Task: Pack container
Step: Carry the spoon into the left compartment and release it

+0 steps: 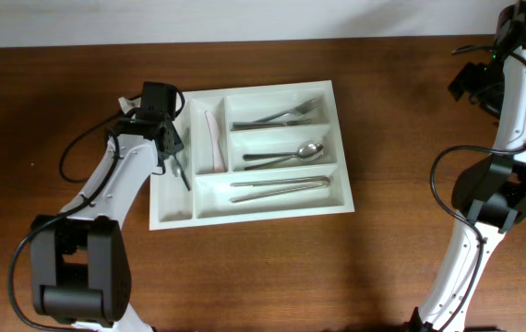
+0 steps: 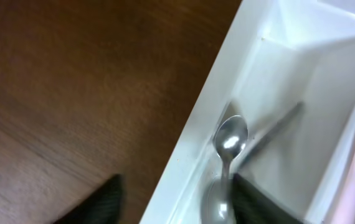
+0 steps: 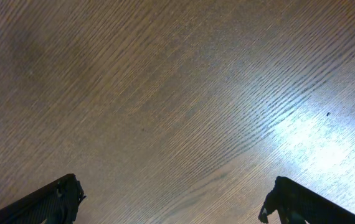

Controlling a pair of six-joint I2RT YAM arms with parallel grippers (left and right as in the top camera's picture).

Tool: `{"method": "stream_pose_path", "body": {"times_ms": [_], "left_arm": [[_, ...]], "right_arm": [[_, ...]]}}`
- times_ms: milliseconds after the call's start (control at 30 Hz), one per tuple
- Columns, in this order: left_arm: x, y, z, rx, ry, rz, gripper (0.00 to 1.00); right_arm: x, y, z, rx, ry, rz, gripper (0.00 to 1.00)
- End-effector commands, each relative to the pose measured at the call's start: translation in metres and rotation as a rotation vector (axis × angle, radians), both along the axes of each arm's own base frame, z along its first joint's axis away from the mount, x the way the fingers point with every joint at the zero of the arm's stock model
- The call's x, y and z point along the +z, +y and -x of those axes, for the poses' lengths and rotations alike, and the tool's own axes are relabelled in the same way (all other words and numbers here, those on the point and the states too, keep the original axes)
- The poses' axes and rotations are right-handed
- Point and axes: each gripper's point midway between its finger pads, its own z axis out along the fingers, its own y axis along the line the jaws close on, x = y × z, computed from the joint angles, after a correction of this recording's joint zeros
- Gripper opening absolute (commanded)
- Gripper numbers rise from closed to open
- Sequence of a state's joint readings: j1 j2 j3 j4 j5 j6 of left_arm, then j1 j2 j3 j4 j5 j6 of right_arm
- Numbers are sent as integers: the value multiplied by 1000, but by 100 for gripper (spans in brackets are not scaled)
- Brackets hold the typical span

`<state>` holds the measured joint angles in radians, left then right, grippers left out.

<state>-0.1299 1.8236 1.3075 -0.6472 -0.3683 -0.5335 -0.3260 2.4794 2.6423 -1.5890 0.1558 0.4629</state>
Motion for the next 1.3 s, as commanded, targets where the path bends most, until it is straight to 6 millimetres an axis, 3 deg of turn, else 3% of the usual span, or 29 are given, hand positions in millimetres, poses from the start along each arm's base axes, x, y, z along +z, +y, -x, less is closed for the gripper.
{"method": "stream_pose_path", "body": {"times_ms": [0,233,467,500,600,833,1067,1267], "left_arm": [[3,0,-5,5,-17,-8,67],[18,-1,-12,-7,-33,-13,74],[79,0,-33,-112,-72,-70,87],[88,2,-35,-106,-81,-75,93],[114,11,-38,-84,-105,-70,100],[151,38,-24,-28,-84,-74,99],[151,78,6,62,19,-110,99],[140,92,37,93,150,-107,99]], "right_arm": [[24,-2,-1,0,-53,21,99],[24,-2,-1,0,-53,21,99],[24,-2,-1,0,-53,21,99],[24,-2,-1,0,-53,21,99],[24,-2,-1,0,-53,21,99],[24,-2,-1,0,-53,21,99],[24,-2,-1,0,-53,21,99],[24,-2,-1,0,-53,21,99]]}}
